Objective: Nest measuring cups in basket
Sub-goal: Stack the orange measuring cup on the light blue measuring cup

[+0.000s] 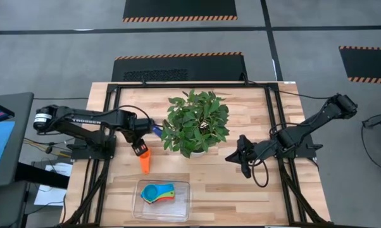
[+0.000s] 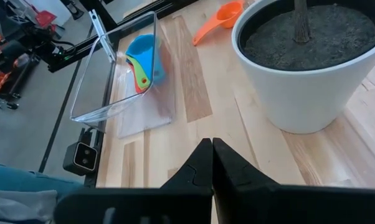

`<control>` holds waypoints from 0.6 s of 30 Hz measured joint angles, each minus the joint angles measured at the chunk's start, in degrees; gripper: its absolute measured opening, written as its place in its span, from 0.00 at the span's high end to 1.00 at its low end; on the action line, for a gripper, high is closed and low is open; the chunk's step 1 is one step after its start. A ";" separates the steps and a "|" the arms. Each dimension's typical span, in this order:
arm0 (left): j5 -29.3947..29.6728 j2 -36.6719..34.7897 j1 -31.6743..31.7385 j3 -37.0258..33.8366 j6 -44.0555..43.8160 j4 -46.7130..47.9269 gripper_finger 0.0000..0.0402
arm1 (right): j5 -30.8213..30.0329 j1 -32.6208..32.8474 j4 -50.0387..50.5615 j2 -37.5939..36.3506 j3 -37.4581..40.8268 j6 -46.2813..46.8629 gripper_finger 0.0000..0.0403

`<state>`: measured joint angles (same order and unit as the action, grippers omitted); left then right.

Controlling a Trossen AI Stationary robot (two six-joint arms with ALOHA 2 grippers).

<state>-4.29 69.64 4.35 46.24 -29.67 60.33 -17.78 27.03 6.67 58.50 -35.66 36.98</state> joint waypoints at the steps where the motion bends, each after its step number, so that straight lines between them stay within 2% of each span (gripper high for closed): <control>1: 0.77 0.17 -0.46 0.00 -0.88 0.00 0.67 | 0.00 0.00 0.22 0.00 0.00 0.02 0.97; 8: 1.70 1.72 -3.71 -1.95 -6.19 -1.01 0.58 | 0.00 0.00 0.88 0.00 0.00 -0.03 0.97; 18: 1.76 1.63 -7.16 -8.62 -12.73 -11.79 0.56 | 0.00 0.00 1.50 0.00 0.00 0.06 0.97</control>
<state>-2.54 71.26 -2.81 37.62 -42.40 48.54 -17.78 27.03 8.17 58.50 -35.66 37.04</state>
